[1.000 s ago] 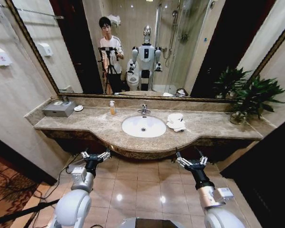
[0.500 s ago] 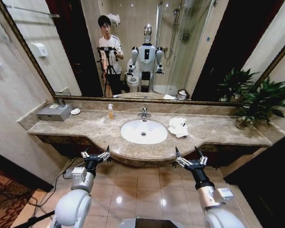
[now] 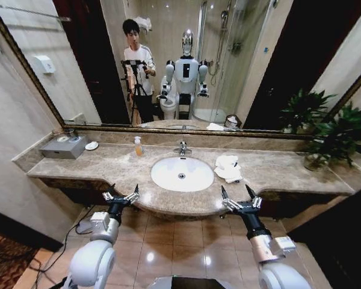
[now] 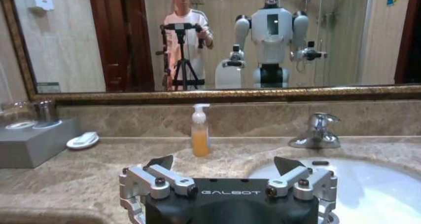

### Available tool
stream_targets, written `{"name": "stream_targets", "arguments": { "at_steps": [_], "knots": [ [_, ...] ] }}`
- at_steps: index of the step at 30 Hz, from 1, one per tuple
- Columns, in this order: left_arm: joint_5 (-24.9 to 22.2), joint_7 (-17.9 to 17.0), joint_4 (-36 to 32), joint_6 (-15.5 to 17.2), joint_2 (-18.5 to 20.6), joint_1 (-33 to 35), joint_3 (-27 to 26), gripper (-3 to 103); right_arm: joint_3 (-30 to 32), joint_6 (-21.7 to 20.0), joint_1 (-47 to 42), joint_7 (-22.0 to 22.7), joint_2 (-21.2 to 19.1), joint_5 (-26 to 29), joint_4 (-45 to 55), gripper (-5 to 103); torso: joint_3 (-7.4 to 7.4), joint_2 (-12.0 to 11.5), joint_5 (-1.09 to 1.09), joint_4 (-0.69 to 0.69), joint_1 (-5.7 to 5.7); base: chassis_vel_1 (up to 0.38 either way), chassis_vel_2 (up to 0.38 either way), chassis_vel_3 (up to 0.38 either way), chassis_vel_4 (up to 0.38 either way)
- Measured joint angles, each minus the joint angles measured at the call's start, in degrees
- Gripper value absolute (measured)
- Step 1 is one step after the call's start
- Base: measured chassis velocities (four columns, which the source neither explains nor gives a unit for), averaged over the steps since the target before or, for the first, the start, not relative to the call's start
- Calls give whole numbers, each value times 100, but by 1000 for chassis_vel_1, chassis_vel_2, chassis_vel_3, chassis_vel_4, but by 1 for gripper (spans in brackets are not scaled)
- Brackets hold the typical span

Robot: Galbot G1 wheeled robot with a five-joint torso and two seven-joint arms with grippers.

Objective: Pick up the towel from the sink counter and wipe the mirror surface.

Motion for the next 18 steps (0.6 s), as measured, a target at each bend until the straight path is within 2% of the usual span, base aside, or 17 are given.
{"name": "stream_targets", "arguments": {
  "at_steps": [14, 18],
  "knots": [
    [0, 0, 0, 0, 0, 0, 0, 100, -47, -132, 51, -41, 27, -12, -98, 100, 0, 0, 0, 0, -2, -114, 118, 113, -111],
    [0, 0, 0, 0, 0, 0, 0, 100, -66, -336, 147, -27, 32, -24, -136, 100, 0, 0, 0, -1, -1, -109, 105, 89, -107]
  ]
}}
